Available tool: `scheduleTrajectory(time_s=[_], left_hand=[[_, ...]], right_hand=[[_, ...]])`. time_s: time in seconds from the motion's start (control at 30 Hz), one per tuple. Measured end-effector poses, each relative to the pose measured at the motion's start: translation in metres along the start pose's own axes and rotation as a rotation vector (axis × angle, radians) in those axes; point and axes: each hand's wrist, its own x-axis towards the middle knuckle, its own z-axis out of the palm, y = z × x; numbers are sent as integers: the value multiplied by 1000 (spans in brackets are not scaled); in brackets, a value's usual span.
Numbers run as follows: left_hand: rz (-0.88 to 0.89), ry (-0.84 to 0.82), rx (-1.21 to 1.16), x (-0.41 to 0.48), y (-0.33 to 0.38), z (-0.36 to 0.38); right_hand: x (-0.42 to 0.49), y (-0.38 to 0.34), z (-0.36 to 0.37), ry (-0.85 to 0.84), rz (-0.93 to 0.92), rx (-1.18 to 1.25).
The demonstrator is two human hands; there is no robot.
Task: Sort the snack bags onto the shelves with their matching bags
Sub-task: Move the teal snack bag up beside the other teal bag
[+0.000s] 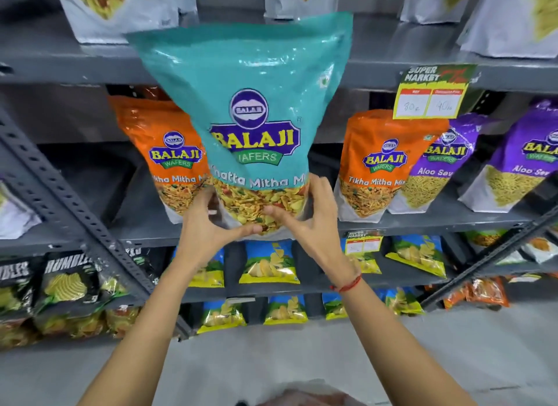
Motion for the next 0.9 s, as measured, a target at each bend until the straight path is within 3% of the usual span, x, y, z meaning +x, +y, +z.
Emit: scheduleTrajectory(time_s=[0.2, 0.47, 0.7, 0.9], left_hand=[[229, 122, -77, 4, 73, -39], [418, 203, -51, 75, 176, -64], [399, 206, -14, 132, 222, -47], [310, 152, 14, 163, 217, -25]], right_hand=[[31, -70, -25, 69, -164, 71], [130, -137, -69, 145, -323, 137], [200, -145, -96, 124, -269, 176], [226, -118, -101, 105, -206, 105]])
